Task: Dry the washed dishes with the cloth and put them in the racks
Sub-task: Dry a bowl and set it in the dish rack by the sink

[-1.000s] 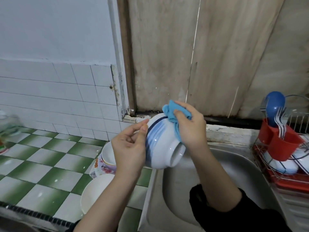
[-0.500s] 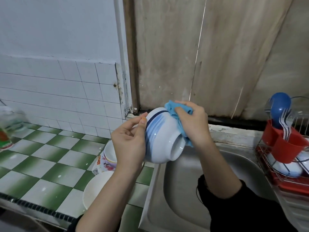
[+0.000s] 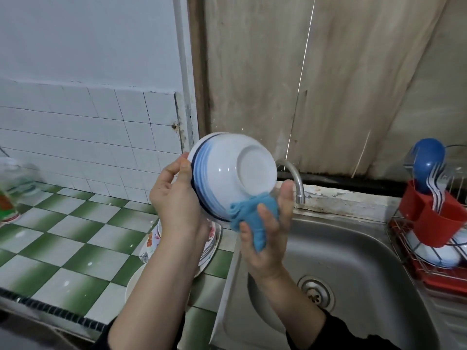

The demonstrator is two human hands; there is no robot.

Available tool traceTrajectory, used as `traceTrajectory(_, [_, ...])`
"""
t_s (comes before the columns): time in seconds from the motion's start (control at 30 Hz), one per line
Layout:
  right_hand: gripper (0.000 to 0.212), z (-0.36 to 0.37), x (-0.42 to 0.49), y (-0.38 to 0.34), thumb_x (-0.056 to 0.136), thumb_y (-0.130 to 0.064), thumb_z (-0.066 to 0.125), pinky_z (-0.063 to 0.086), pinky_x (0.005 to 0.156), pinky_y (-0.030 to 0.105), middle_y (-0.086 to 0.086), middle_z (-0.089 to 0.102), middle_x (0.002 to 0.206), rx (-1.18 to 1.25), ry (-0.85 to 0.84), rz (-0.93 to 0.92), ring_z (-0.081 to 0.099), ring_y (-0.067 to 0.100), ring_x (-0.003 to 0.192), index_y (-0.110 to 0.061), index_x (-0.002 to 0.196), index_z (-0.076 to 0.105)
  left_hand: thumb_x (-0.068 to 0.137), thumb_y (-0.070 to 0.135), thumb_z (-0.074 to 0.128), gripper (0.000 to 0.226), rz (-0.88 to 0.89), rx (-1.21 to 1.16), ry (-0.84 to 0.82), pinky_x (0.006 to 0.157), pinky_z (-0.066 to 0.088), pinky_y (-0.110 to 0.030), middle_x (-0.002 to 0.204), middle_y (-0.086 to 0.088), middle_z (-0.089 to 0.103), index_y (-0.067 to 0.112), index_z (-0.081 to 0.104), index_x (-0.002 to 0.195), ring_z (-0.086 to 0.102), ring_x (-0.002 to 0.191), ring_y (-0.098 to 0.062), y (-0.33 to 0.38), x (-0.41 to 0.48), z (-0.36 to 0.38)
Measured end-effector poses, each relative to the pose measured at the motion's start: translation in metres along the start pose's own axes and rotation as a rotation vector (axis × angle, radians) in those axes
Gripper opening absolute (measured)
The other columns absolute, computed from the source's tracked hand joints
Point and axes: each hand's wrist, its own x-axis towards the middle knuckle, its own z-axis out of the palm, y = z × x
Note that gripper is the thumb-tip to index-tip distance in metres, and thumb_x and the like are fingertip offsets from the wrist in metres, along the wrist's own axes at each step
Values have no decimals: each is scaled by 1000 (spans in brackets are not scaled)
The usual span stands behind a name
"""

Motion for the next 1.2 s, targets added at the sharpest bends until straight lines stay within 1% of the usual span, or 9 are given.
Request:
traceTrajectory(0.13, [46,0,24,-15,100,-23,42,36,112,31,0,39,151,326,347,406,39,19,140,-20,146,36,97,5,52,17,-65,-21,-105,81,56,-32,115,-11,68,11,64,86,64,83,-16,2,3,2])
traceTrajectory(0.2, [37,-8,49,-17,95,-23,45,48,98,25,-4,60,132,440,456,695,57,11,122,-22,131,51,97,5,52,19,-46,41,-179,65,55,-25,93,0,73,12,63,83,64,70,-10,5,1,-1])
traceTrajectory(0.33, [32,-28,87,-5,85,-15,53,52,82,20,-6,72,110,569,245,878,68,11,102,-18,115,64,96,4,53,27,133,297,-318,53,48,-19,67,13,72,16,62,74,60,56,-7,8,-5,-7])
traceTrajectory(0.47, [33,-29,90,-5,85,-17,60,51,95,33,10,67,120,409,-40,795,64,22,112,-24,117,66,93,2,58,23,212,410,-385,50,47,-18,63,6,72,15,67,76,60,50,-8,9,-8,-12])
traceTrajectory(0.63, [38,-27,89,-6,82,-15,58,54,80,24,15,67,121,635,54,1019,69,19,104,-14,119,67,94,3,57,24,233,367,-361,52,49,-19,58,4,70,17,68,78,60,50,-8,13,-2,-17])
traceTrajectory(0.9, [42,-9,83,-33,88,-22,60,23,121,37,-5,53,142,73,-411,362,32,9,144,-31,129,56,89,-15,48,34,223,417,-356,39,36,-12,39,10,53,12,62,76,41,34,2,3,-3,-9])
traceTrajectory(0.97, [41,-6,78,-37,88,-24,61,22,121,42,-6,54,141,71,-395,364,37,11,142,-34,127,58,89,-18,44,35,212,412,-355,39,35,-11,38,10,52,10,61,77,41,34,2,2,-3,-12])
traceTrajectory(1.07, [32,-9,91,-28,92,-8,59,53,92,30,-2,69,116,503,-69,849,65,8,108,-25,119,64,92,-3,57,23,251,358,-364,52,48,-16,57,8,69,13,67,78,60,51,-3,5,-2,-19])
traceTrajectory(1.2, [25,-16,101,3,95,-23,53,53,64,26,2,72,89,806,153,1435,67,18,76,-14,112,68,85,12,61,16,298,244,-446,53,48,-17,62,7,71,21,70,75,62,55,-5,11,-6,-24])
